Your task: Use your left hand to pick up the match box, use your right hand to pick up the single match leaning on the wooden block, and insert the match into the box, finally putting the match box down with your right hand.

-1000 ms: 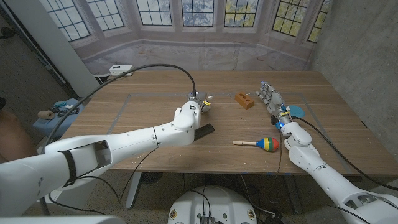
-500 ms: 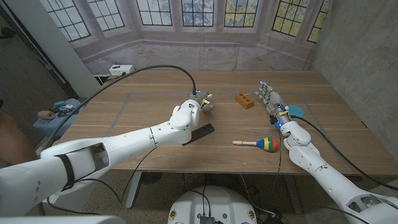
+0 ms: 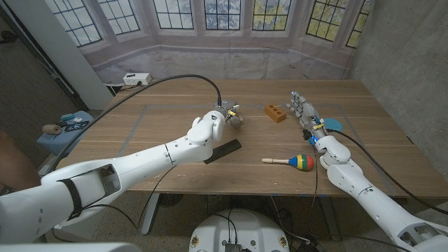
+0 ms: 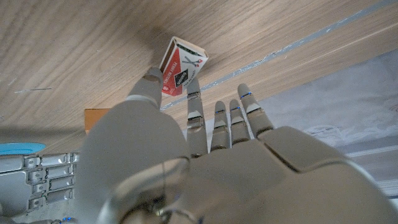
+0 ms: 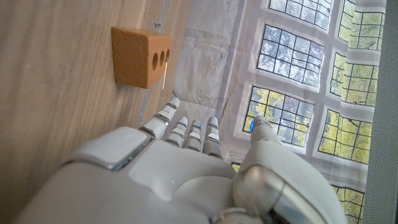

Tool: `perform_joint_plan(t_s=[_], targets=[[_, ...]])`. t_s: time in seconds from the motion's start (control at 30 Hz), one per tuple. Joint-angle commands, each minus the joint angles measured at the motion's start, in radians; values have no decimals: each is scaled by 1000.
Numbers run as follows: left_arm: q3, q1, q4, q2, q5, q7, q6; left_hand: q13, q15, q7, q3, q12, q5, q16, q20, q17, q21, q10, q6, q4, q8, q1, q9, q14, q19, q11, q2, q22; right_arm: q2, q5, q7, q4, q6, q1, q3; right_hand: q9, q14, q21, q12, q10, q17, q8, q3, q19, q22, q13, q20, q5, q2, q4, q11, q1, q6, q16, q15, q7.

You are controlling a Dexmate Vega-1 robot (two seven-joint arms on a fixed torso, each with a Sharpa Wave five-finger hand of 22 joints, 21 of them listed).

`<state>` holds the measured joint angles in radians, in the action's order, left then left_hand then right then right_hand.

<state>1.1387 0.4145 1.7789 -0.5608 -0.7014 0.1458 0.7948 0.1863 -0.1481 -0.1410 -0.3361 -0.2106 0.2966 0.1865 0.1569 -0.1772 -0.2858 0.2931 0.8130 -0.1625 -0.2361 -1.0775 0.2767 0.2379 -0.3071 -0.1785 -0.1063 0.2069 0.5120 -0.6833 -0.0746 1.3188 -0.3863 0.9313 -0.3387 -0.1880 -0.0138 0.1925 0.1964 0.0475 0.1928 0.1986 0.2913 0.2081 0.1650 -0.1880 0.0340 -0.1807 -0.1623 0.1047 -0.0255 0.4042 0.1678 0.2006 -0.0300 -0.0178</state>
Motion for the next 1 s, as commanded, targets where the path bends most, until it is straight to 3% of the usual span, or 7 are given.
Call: perform_joint_plan(t_s=[0.03,0.57,1.0], targets=[[-57,28,12,5,-15,32,-60,3,5,4,6,-1,9,2,-3,-1,-6,7,8,3,-8,-11,5,0,-1,6,2,2,63,35,53,103,87,20,-8,-6,6,-1,0,3,5,0,6,7,5,-5,24,1,0,0,2,-12,9,7,-15,-1],[-102,41,-15,23,6,43,-125,3,11,9,8,0,9,2,-8,-1,-6,9,14,4,-9,-9,9,2,0,12,2,2,128,73,79,165,181,3,-18,-5,5,0,1,6,5,0,7,8,5,-5,25,1,-1,1,4,-12,12,7,-13,0],[-148,82,2,3,58,21,-210,3,18,13,8,0,10,2,-13,-1,-7,13,19,4,-9,-8,13,4,1,19,2,2,192,148,109,231,276,-12,-47,-5,7,0,0,6,4,0,9,8,5,-5,26,1,-1,2,4,-11,13,7,-15,0]])
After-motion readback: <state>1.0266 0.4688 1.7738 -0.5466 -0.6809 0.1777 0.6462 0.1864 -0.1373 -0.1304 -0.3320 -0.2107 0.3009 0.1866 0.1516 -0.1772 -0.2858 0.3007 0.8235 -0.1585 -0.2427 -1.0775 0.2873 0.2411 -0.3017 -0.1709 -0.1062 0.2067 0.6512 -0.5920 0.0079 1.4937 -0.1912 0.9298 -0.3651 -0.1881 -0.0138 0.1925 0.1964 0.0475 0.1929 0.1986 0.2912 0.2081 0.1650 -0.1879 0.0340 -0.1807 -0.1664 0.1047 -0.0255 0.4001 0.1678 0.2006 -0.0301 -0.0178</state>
